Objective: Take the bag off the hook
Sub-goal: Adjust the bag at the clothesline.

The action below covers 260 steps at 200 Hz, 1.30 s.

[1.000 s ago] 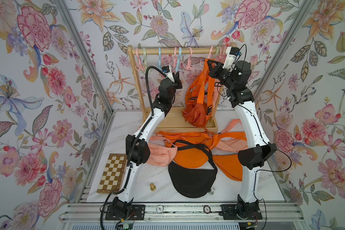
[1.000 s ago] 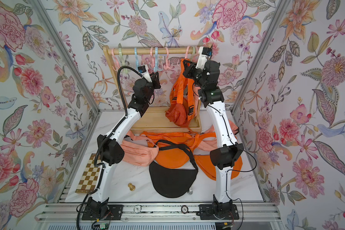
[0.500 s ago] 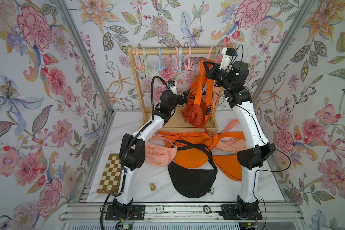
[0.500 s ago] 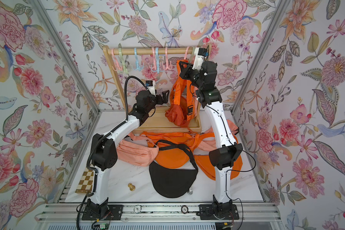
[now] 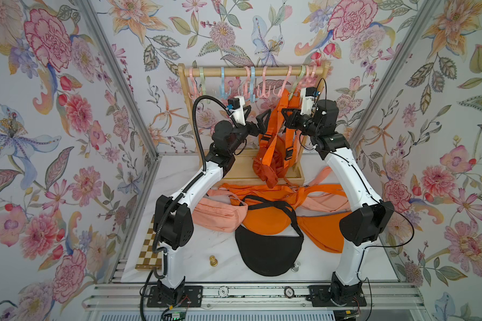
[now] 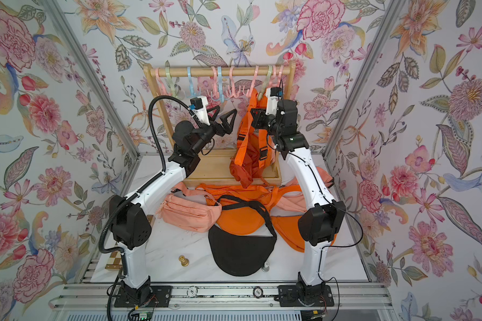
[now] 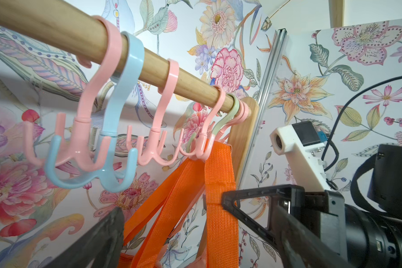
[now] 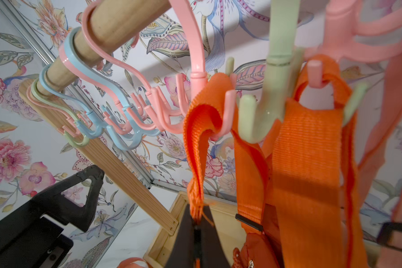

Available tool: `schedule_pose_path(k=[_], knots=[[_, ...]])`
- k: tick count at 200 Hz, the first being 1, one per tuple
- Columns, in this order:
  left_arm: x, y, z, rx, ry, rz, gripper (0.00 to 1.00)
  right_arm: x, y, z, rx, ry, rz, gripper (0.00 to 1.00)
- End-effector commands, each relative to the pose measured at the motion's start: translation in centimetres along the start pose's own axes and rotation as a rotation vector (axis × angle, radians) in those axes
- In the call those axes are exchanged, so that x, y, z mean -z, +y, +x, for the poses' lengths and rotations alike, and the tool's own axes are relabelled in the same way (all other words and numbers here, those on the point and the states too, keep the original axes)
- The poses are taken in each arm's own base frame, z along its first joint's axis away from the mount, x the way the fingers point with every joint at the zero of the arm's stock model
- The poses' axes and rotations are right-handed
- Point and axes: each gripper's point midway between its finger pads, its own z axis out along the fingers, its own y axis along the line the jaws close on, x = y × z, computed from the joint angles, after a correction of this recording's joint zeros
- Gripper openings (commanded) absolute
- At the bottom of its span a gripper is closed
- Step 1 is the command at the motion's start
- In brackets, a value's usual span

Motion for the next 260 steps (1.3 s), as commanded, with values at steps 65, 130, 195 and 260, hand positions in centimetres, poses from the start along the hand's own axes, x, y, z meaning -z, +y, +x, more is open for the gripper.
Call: schedule_pose_path(k=[65, 130, 195, 260], knots=[[-0.9, -0.3, 7.5, 0.065, 0.149, 0.012, 1.00, 2.6, 0.9, -11.7, 0.117, -0.308, 0.020, 0.00], [0.2, 0.4, 10.1, 0.085, 0.191, -0.013, 0.99, 2.9, -2.7, -13.3, 0.071, -0.372, 0.060, 0.00], [0.0, 0.3, 10.0, 0.077, 0.197, -0.016, 0.99, 4.6, -4.4, -10.5, 0.076, -0.288, 0.163, 0.00], [-1.0, 0.1, 6.5, -0.004, 0.162, -0.043, 0.99, 3.8, -2.1, -8.8, 0.099, -0.231, 0.106, 0.00]])
